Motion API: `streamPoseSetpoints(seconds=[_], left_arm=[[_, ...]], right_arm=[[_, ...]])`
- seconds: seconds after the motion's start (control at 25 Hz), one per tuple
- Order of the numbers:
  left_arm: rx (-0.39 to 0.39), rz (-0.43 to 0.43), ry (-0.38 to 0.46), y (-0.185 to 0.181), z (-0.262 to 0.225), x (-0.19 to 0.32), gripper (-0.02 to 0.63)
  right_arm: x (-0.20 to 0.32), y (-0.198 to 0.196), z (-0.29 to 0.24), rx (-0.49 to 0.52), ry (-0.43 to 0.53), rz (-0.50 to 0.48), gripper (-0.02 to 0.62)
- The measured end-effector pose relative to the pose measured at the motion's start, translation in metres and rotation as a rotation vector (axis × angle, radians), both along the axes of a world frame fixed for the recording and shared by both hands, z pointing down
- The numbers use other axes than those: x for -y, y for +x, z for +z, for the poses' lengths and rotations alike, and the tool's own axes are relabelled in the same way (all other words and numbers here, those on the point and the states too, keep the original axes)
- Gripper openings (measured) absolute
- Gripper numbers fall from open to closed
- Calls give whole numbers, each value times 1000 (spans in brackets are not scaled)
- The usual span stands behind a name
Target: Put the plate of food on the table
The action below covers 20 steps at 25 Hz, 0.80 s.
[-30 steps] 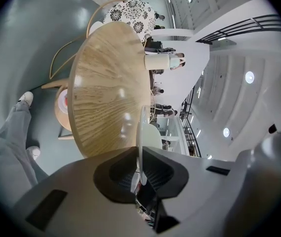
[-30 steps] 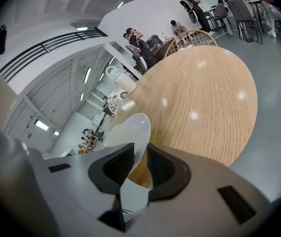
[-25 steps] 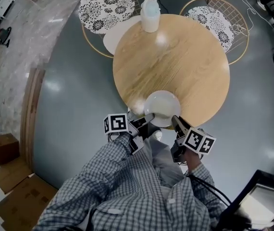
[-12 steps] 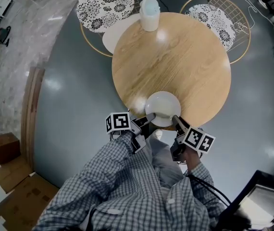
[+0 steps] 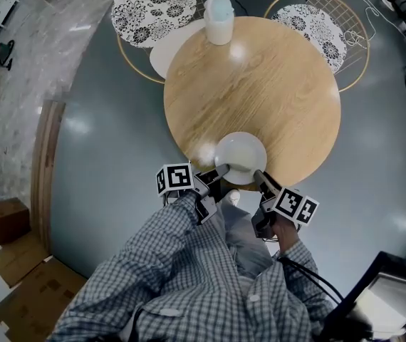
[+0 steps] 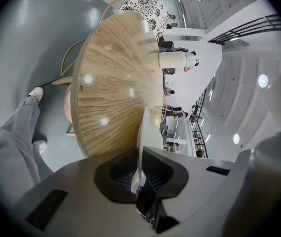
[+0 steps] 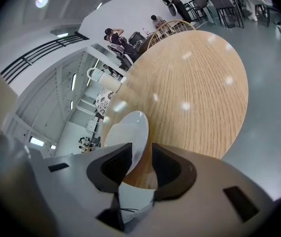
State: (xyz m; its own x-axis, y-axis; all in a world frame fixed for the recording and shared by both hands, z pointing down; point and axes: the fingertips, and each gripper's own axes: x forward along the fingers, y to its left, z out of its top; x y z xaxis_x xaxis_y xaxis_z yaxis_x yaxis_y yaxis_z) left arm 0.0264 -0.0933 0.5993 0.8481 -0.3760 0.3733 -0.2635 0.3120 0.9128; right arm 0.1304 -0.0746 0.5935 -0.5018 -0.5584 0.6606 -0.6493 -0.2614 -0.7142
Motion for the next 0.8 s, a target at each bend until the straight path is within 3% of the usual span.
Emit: streamPoseSetpoints(seconds=[0.16,0.32,0.4,0.56,0.68,0.8], left_arm=[[2,4,-2,0,2,0,31],[3,7,-2,-3,3,-1,31],[3,8,-3,-2,3,-1,31],[2,10,-2,-2,4,-1,31],[3,12,-3,-3,5,-1,31],[2,11,-4,-3,5,-1,29]], right_arm=[[-15,1,-3,-52,32,-113,117],[-29,-3,-15,-235,144,-333,117],[-30,-10,-24,-409,250,-511,117],[-36,-44,-39,-768,500,-958,115],[-42,-66,-36,-936,626,-1223,116],[-45,-76,-23,-1053,694,-1383,115]])
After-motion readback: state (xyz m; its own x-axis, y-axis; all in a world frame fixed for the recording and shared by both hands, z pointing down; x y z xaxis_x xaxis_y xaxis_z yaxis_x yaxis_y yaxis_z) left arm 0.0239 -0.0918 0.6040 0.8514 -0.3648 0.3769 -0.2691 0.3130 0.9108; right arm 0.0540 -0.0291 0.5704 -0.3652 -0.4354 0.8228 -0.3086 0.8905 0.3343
